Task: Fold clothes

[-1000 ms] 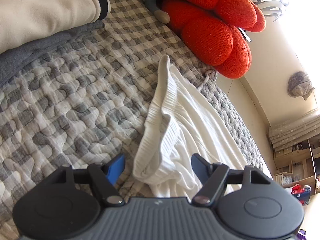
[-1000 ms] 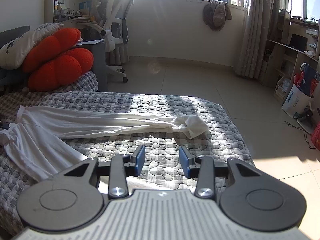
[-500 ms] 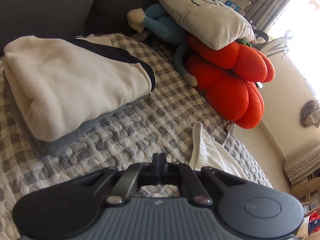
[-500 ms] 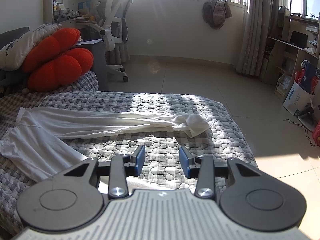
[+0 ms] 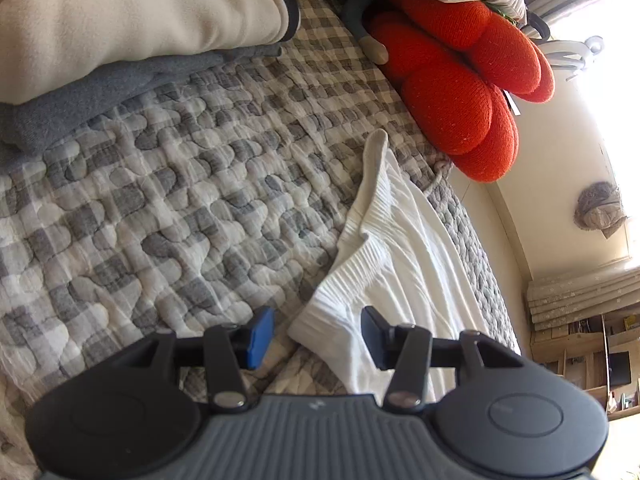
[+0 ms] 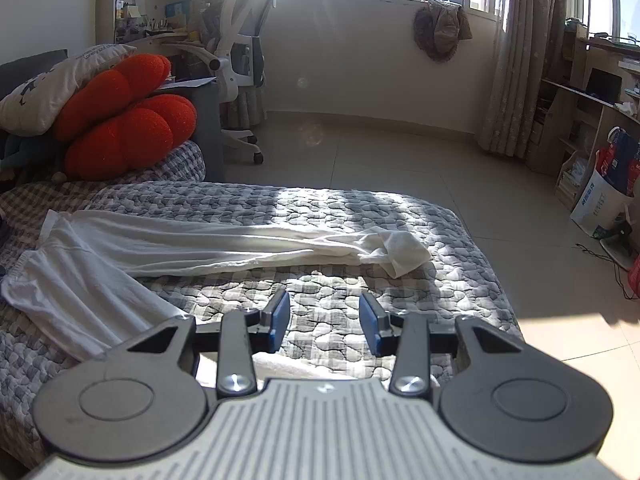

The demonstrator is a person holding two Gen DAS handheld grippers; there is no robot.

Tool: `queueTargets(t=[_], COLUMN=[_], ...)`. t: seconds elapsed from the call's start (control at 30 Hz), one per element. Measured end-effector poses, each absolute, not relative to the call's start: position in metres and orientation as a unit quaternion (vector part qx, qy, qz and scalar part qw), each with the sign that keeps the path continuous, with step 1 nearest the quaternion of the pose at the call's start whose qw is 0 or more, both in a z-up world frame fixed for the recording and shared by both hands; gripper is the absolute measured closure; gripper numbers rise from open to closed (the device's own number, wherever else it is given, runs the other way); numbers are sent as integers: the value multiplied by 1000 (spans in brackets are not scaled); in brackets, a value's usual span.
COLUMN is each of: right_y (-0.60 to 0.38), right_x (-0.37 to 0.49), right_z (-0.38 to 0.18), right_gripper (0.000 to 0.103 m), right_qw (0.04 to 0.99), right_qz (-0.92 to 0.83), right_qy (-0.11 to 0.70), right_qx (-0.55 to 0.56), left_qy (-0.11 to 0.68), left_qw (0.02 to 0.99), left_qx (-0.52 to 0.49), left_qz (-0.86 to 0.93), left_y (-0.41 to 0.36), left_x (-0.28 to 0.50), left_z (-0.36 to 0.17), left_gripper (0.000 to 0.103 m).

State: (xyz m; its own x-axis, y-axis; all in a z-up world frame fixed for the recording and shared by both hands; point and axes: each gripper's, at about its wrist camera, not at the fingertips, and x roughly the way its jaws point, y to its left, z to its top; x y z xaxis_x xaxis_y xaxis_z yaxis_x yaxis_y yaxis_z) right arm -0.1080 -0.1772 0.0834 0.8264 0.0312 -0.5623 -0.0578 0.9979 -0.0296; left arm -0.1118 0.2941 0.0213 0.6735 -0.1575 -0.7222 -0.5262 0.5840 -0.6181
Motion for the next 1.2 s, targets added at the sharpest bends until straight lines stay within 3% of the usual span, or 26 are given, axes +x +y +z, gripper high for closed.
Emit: queueTargets(t=[0.1, 0.27, 0.3, 0.33, 0.43, 0.7, 1.03, 1.2], right_y=[-177, -173, -172, -171, -171, -177, -177, -207], right_x=[-108, -107, -107, -107, -107, -108, -108, -108], right_z=[83, 82, 82, 82, 82, 83, 82, 81], right_gripper=[61, 61, 61, 61, 61, 61, 60, 54], right_qw=[955, 955, 955, 955, 955, 956, 954, 951], right_qz=[25, 29, 30, 30, 30, 26, 30, 4], right_qy=[294, 294, 294, 294, 294, 293, 296, 309], right_qx=[-24, -28, -28, -29, -29, -21, -23, 12], left_qy=[380, 413, 413, 414, 407, 304, 365, 376], left_qw=[805, 805, 811, 815, 822, 857, 835, 825], left_qx=[-442, -419, -407, -396, -381, -382, -362, -368], left_qz=[111, 80, 86, 93, 112, 164, 197, 204], left_y=[293, 272, 270, 269, 274, 322, 332, 336], left_x=[-111, -93, -89, -87, -87, -132, -132, -134], left_z=[21, 12, 12, 12, 15, 57, 33, 28], left_gripper=[44, 47, 54, 77, 97, 100, 97, 90])
